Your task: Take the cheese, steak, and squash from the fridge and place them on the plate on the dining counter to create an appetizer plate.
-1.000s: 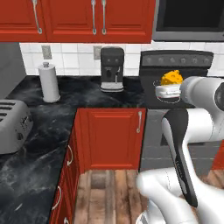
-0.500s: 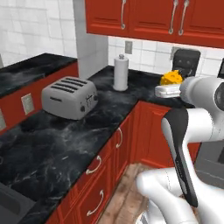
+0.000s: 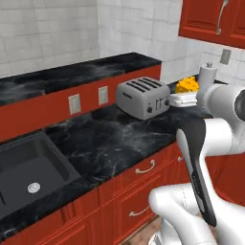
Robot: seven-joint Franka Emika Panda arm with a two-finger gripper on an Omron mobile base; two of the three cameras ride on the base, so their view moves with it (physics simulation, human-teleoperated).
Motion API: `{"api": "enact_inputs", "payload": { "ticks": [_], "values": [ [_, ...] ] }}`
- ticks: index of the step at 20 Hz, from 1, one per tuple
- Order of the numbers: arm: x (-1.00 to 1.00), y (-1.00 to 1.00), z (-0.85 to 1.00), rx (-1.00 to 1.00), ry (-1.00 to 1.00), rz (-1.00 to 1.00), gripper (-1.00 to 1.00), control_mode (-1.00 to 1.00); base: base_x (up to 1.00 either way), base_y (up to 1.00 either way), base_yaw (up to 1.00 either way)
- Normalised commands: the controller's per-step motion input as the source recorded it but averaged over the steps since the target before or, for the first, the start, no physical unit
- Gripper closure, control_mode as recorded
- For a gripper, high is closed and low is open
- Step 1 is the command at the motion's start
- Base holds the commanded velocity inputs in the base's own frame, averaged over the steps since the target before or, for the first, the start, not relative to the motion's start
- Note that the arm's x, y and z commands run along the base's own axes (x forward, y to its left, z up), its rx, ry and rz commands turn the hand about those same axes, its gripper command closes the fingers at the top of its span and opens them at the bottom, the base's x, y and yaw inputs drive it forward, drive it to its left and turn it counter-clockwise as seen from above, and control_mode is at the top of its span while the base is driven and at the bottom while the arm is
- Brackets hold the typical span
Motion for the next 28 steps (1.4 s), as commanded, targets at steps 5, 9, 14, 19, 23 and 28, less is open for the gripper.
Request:
{"api": "enact_inputs", "payload": {
  "ticks": [5, 9, 14, 19, 23, 28],
  "values": [
    [0.0, 0.0, 0.0, 0.0, 0.0, 0.0, 1.0, 1.0, -0.25, 0.14, 0.64],
    [0.0, 0.0, 0.0, 0.0, 0.0, 0.0, 1.0, 1.0, -0.18, 0.31, 0.54],
    [0.0, 0.0, 0.0, 0.0, 0.0, 0.0, 1.0, 1.0, -0.01, 0.7, 0.34],
    [0.0, 0.0, 0.0, 0.0, 0.0, 0.0, 1.0, 1.0, 0.0, 0.98, 0.23],
    [0.0, 0.0, 0.0, 0.0, 0.0, 0.0, 1.0, 1.0, 0.0, 1.0, 0.2],
    [0.0, 0.0, 0.0, 0.0, 0.0, 0.0, 1.0, 1.0, 0.0, 1.0, 0.13]
  ]
}}
